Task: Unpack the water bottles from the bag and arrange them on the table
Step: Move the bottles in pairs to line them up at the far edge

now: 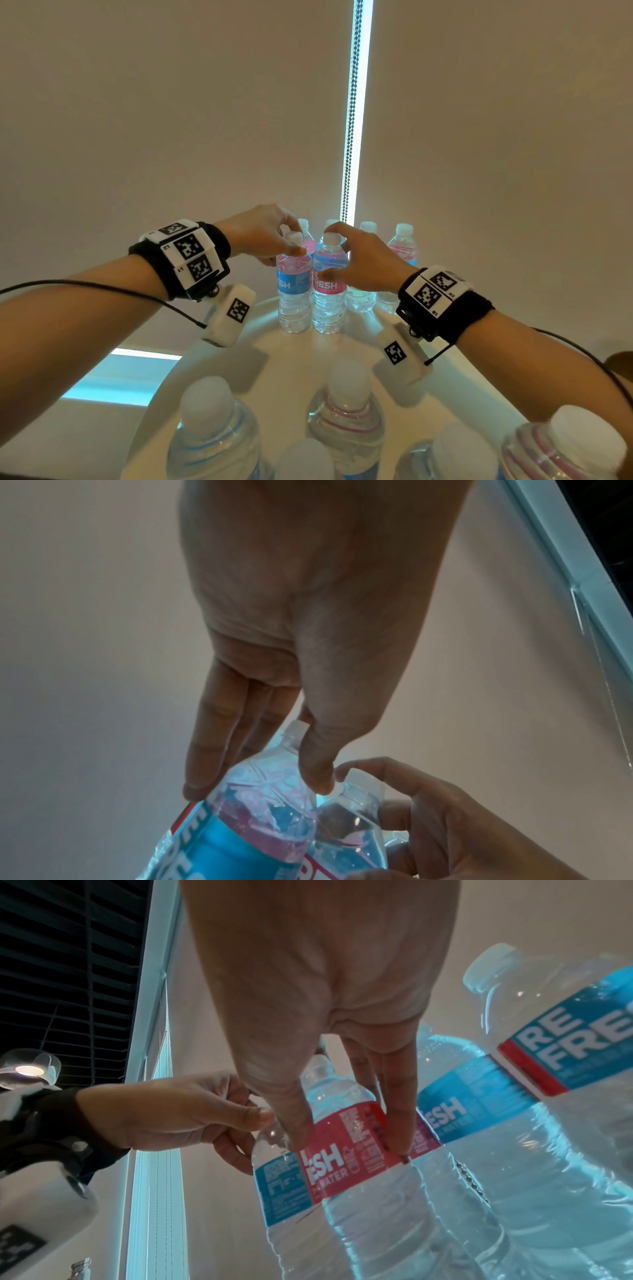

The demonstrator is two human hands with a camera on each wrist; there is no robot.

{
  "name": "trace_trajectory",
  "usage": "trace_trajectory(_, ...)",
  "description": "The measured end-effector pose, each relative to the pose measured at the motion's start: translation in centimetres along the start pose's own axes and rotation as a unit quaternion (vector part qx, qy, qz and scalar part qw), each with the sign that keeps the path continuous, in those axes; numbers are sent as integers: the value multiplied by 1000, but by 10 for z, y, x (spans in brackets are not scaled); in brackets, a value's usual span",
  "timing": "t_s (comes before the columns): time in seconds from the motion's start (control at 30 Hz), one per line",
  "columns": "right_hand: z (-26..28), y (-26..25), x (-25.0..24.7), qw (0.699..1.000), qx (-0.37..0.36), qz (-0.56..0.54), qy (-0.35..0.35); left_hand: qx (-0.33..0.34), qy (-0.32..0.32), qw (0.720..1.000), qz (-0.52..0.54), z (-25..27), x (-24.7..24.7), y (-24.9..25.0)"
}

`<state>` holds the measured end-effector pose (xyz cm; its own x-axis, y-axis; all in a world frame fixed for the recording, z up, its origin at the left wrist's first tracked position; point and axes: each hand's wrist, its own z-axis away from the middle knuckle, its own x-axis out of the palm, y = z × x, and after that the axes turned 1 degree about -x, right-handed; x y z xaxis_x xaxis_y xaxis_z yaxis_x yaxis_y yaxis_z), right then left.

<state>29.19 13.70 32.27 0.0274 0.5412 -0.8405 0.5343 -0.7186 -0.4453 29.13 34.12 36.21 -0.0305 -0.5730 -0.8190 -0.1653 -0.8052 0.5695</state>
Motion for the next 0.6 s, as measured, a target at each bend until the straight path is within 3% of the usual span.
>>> trace_trajectory(0.43, 2, 8, -4, 999, -1, 42, -12, 14, 22, 1000, -3, 4, 6, -5)
trace_trajectory(0.6, 25, -6, -41, 996, -33, 56, 64, 43, 82, 995, -46, 41, -8, -16)
